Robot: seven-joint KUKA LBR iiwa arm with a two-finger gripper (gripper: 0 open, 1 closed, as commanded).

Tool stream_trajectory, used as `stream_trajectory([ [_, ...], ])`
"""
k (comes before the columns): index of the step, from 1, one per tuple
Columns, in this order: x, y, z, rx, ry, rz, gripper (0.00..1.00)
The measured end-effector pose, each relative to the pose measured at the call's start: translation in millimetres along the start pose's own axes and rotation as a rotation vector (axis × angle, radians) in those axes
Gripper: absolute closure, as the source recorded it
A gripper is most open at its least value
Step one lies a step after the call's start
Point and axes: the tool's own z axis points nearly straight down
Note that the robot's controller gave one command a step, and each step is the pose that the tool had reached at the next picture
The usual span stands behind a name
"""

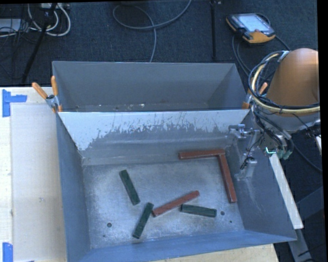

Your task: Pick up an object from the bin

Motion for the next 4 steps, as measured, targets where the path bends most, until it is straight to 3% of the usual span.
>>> stream_trajectory([
  [1, -1.6, 0.4, -4.6, 0.001, -0.008, -0.002, 0.00],
  [2, 15.5, 12.5, 47.3, 0.002, -0.013, -0.055, 0.00],
  [3, 20.9, 27.1, 86.8, 0.000, -0.004, 0.019, 0.00],
  [4, 26.2, 28.6, 108.4, -0.001, -0.006, 0.262, 0.00],
])
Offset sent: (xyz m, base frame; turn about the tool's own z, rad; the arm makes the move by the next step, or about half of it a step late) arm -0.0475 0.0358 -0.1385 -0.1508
